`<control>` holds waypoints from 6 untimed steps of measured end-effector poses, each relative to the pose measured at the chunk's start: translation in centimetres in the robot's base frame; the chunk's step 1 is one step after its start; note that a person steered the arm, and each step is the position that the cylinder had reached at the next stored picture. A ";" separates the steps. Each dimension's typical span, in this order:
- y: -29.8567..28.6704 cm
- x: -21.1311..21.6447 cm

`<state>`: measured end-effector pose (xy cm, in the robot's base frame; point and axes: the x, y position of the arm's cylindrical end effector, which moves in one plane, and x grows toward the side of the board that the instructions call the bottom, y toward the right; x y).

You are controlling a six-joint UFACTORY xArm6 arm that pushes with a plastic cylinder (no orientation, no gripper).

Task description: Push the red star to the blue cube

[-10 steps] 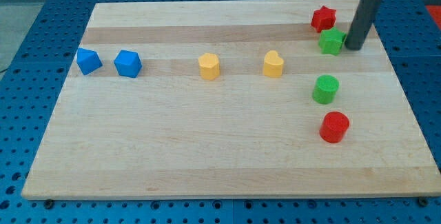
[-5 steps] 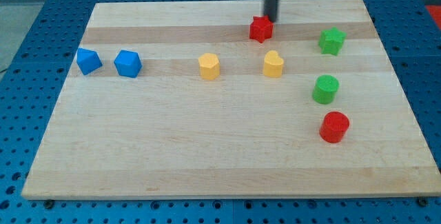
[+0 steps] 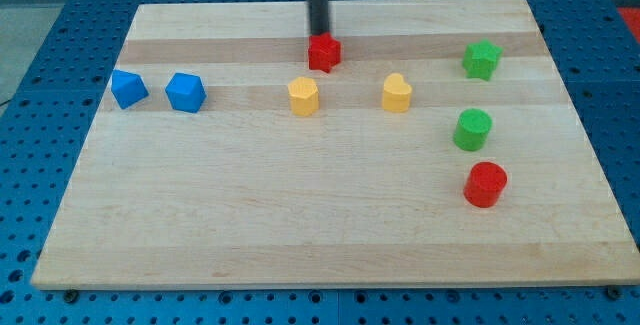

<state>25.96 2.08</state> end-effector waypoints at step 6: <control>-10.0 6.5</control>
